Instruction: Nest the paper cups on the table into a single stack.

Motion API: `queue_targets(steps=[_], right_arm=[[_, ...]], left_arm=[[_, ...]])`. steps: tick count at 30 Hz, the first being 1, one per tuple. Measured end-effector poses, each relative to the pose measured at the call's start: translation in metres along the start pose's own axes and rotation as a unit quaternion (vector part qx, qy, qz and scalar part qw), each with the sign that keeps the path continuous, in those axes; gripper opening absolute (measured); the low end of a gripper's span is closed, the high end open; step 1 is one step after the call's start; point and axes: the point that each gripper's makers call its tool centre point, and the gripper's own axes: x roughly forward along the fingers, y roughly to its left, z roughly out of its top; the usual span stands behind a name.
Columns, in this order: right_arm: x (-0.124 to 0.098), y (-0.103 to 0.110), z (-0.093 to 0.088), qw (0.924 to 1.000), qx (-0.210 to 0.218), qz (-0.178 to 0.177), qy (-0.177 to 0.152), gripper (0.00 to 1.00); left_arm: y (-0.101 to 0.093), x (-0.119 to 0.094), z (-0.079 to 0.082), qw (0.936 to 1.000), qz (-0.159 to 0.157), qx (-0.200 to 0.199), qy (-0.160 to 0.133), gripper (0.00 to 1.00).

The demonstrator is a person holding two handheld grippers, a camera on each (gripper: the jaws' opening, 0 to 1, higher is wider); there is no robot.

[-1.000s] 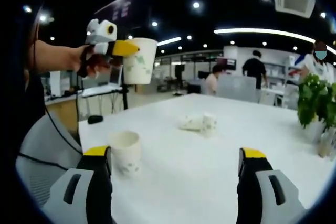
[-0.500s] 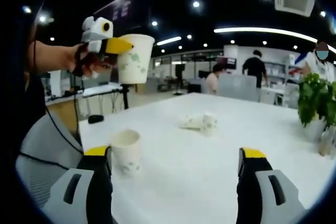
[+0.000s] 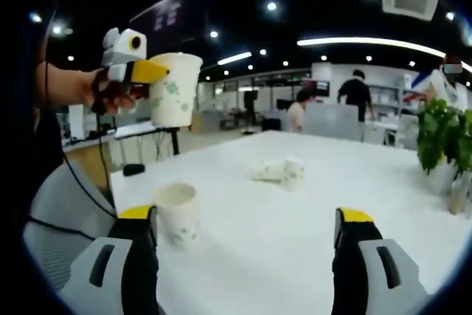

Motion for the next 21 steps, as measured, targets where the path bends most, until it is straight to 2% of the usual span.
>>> queue_targets(steps=[21], right_arm=[[-0.0005,-0.0002,-0.0007,0.9999,0.009,-0.004,-0.002,0.98]], left_arm=[[-0.0092,-0.0047,-0.0005,1.0000,0.000,0.003,0.001,0.44]])
